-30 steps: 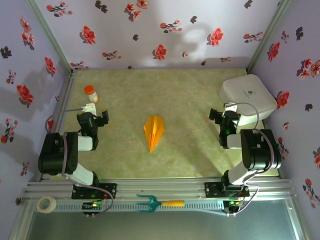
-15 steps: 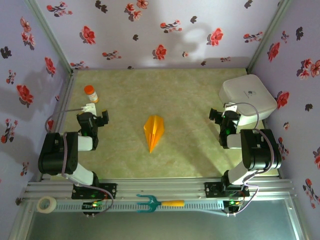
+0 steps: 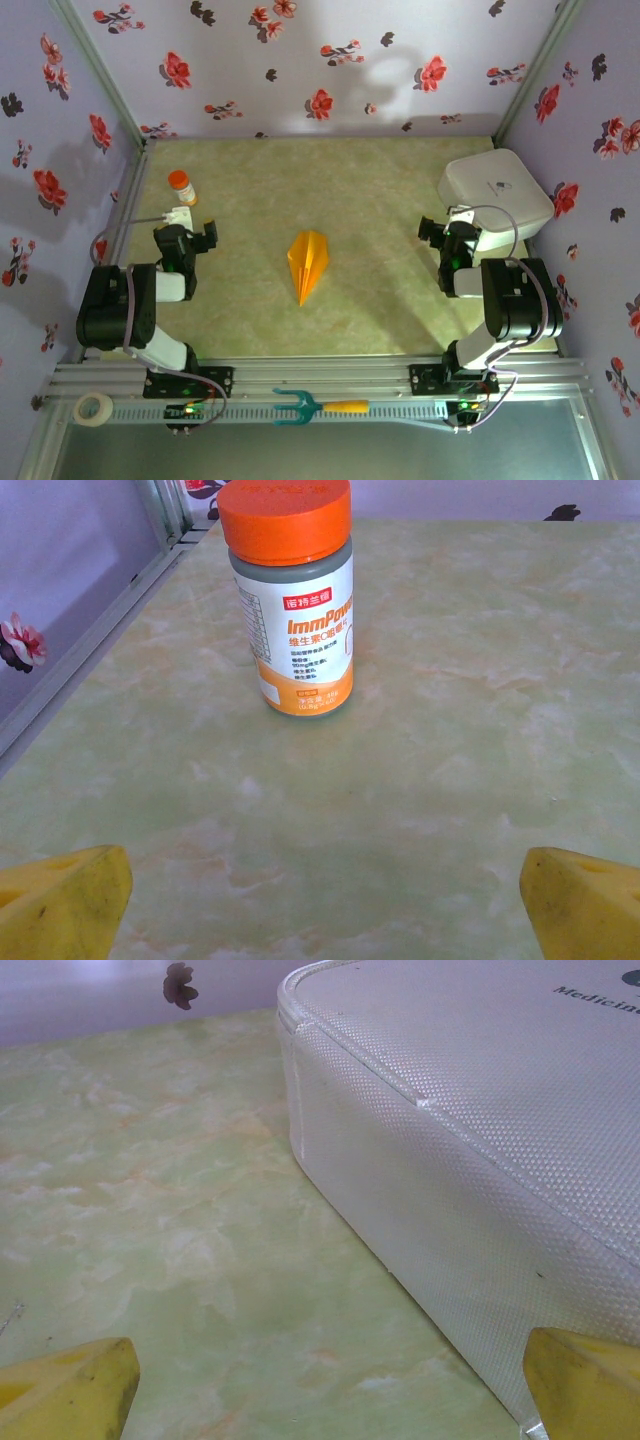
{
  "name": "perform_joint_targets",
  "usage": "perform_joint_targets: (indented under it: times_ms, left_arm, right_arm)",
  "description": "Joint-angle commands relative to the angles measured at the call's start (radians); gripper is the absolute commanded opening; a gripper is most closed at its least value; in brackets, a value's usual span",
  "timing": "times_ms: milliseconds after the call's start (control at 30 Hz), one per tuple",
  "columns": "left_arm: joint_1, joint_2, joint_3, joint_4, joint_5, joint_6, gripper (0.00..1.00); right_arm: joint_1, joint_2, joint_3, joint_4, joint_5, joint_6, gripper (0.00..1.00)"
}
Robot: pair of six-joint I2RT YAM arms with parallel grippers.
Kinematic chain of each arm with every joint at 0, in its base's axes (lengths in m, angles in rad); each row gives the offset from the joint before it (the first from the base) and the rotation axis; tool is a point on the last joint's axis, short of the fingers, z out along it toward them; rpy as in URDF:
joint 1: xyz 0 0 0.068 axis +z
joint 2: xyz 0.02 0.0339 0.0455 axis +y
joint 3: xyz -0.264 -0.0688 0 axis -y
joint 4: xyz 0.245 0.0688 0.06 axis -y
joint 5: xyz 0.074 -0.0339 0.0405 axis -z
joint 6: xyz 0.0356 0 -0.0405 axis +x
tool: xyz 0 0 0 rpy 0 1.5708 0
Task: Fold a paper plane with a square sheet of paper (pick it up from the middle)
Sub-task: Reset both arms
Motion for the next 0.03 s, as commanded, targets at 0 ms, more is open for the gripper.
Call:
perform_joint_targets:
  times_ms: [0]
  left_arm:
    - [0.004,-0.003,0.011,0.025,0.009,-0.006,1.0]
  right_arm:
    - [-0.002,-0.009,0.013,-0.003,-0.003,0.003,0.99]
